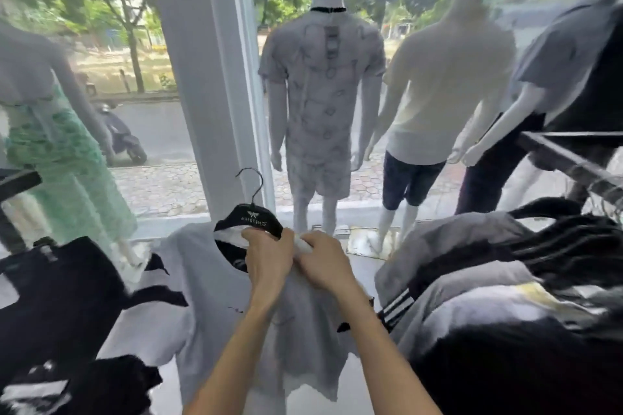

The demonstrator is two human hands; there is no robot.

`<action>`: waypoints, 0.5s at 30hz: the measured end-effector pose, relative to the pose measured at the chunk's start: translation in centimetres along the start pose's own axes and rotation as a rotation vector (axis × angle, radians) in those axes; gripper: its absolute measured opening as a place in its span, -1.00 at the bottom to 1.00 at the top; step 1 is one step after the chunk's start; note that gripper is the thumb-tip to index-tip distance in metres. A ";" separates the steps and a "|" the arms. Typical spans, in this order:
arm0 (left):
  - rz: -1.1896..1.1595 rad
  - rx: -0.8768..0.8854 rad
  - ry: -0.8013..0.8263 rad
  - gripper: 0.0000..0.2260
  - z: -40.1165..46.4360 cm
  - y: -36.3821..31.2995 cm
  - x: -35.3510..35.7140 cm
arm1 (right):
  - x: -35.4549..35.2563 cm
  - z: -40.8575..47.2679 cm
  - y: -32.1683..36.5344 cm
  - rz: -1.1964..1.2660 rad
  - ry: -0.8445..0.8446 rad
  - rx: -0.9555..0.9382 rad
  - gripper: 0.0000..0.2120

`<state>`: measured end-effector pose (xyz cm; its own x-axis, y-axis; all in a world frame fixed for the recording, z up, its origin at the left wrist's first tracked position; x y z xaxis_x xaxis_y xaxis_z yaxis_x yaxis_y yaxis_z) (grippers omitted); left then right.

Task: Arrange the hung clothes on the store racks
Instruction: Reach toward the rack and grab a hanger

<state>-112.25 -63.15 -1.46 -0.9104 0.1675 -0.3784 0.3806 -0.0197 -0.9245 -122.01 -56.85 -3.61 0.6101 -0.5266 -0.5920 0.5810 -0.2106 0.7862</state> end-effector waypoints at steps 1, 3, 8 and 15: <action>0.021 0.029 0.043 -0.52 -0.1 -0.9 1.5 | -1.4 0.0 -1.0 0.023 -0.009 0.024 -0.76; 0.047 0.081 0.140 -0.43 0.0 -2.6 4.1 | -3.5 -0.2 -2.6 0.076 0.009 0.078 -0.83; 0.154 0.322 0.316 -0.77 -0.4 -7.9 8.4 | -5.2 0.2 -3.8 0.460 -0.115 0.192 -0.82; 0.309 0.604 0.591 -0.72 1.1 -14.7 12.2 | -10.4 3.6 -3.8 0.543 -0.565 0.248 -0.70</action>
<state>-129.18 -61.88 7.48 -0.4861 0.5453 -0.6829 0.2921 -0.6351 -0.7151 -132.46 -53.51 0.20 0.3705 -0.9288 0.0091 0.1067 0.0523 0.9929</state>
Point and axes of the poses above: each hand's wrist, its own z-axis towards the middle knuckle, its own x-axis out of the palm, y = z × x, the point moved 3 cm from there along z, towards the middle knuckle, and after that the axes turned 5 degrees about -x, right-handed, at the moved point
